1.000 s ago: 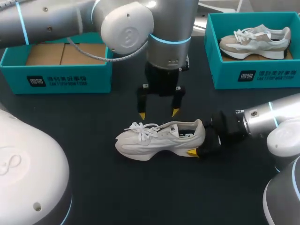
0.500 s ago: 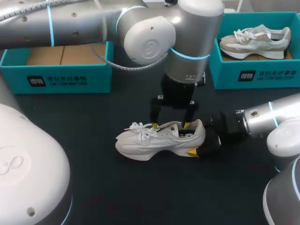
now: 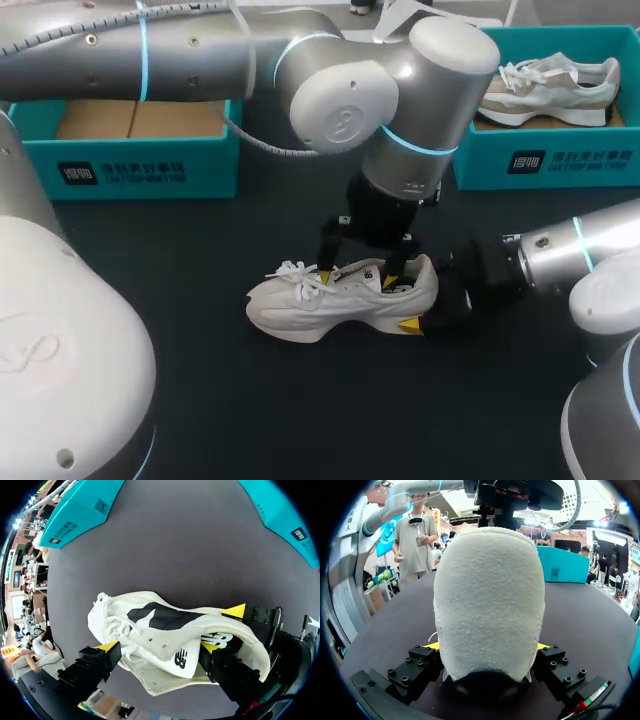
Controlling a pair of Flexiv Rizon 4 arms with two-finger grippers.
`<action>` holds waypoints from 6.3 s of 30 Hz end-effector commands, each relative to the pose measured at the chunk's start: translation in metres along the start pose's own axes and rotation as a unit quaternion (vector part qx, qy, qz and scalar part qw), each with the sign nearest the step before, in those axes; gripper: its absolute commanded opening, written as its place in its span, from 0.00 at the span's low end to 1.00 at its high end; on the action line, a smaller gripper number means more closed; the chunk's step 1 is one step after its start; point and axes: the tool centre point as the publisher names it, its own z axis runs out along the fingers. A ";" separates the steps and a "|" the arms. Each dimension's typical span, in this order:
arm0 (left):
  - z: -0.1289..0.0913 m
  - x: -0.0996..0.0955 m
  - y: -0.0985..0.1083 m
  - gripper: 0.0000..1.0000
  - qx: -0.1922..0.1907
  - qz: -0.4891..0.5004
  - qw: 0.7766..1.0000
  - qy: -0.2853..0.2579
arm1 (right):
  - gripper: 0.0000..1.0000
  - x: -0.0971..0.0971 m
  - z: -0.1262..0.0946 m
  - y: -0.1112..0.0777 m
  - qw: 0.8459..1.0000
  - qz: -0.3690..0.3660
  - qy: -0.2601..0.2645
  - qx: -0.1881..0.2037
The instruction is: Take the shoe out of the shoebox, open the shoe tongue, remove and reinsert the insole, then place the shoe into the shoebox
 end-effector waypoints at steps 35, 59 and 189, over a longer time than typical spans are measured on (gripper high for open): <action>-0.028 -0.085 -0.006 0.00 0.007 -0.020 0.999 0.024 | 0.00 0.000 0.002 0.001 1.000 0.001 0.000 0.003; 0.054 -0.117 -0.013 0.08 0.087 -0.003 0.996 -0.017 | 0.00 0.000 0.002 0.001 1.000 0.001 0.000 0.003; -0.030 0.025 0.009 0.00 0.120 0.765 0.602 0.194 | 0.00 0.000 0.002 0.001 1.000 0.001 0.000 0.003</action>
